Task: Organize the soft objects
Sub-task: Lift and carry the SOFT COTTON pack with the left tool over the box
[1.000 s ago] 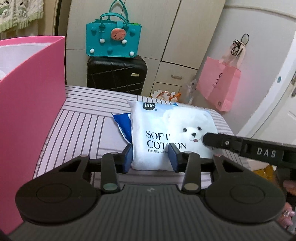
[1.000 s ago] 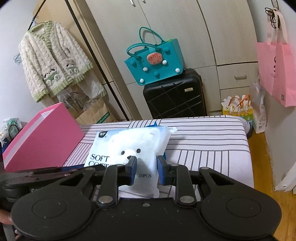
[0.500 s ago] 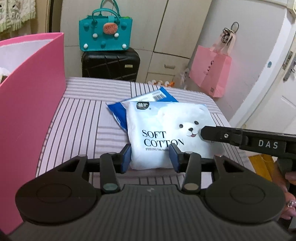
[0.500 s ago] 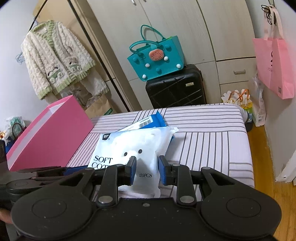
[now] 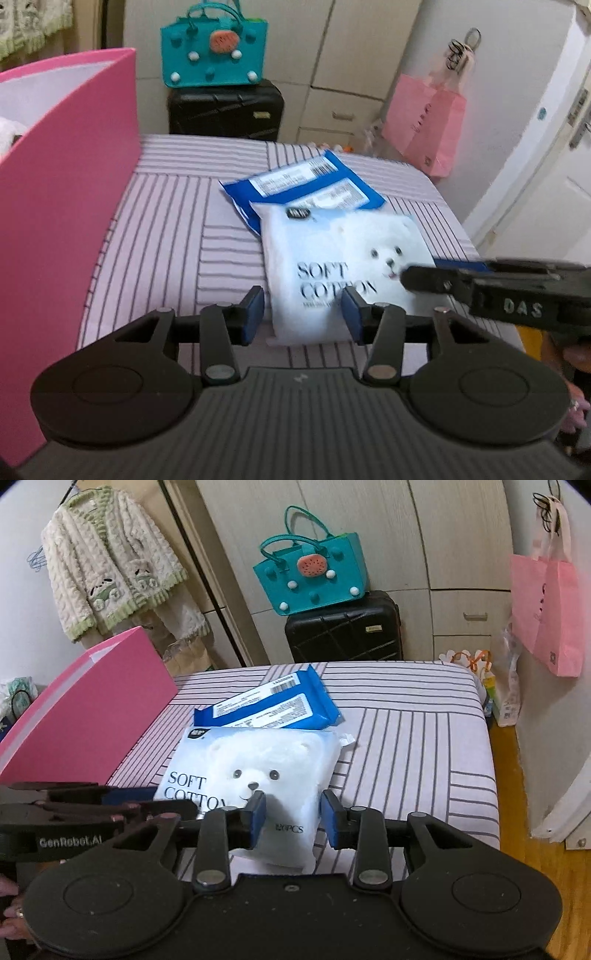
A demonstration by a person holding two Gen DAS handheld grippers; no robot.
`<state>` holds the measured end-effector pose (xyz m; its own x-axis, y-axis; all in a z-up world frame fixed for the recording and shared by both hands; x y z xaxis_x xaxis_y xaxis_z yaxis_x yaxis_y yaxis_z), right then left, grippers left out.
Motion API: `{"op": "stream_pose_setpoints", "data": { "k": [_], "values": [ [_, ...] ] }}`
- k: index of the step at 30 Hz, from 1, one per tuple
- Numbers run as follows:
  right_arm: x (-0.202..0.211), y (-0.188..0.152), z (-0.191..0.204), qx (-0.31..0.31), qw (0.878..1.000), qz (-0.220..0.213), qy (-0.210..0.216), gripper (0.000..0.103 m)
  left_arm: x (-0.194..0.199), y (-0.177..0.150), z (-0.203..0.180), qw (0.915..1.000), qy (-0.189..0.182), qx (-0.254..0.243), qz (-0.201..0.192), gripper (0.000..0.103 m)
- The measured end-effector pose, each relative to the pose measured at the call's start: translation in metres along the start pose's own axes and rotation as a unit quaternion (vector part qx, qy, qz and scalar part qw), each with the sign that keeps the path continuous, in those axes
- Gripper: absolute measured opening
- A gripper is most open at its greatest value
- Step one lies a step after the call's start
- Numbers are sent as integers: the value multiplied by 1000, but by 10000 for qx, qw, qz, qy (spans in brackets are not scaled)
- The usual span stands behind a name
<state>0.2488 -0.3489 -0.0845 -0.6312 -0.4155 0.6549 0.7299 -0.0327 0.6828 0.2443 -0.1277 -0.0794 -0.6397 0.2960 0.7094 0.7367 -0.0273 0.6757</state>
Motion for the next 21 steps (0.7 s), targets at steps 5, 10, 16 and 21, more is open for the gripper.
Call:
{"op": "stream_pose_setpoints", "data": {
  "k": [5, 10, 16, 21],
  "values": [
    [-2, -3, -2, -109, 9999, -72, 89, 57, -4, 0, 3, 9997, -216, 85, -125, 39],
    [1, -7, 8, -25, 9998, -99, 168, 39, 5, -5, -1, 9994, -285, -83, -177, 35],
    [17, -14, 27, 228, 9996, 59, 151, 41, 27, -12, -5, 9985, -370, -378, -157, 35],
    [37, -19, 42, 446, 9986, 196, 180, 49, 53, -15, -16, 9946, -435, -942, -58, 37]
  ]
}}
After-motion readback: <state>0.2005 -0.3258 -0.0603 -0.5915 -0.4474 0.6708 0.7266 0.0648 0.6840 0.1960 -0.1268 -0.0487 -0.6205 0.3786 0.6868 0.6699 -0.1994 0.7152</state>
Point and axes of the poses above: each gripper's, at about its wrist camera, not at the fingertips, and x roughly against the way its jaws point, z to its left, y to its top, the point moved 1 cm from there along -x, roughly the way its jaws point, and after that the axes turned 2 degrees about y, right-handed, at the moved point
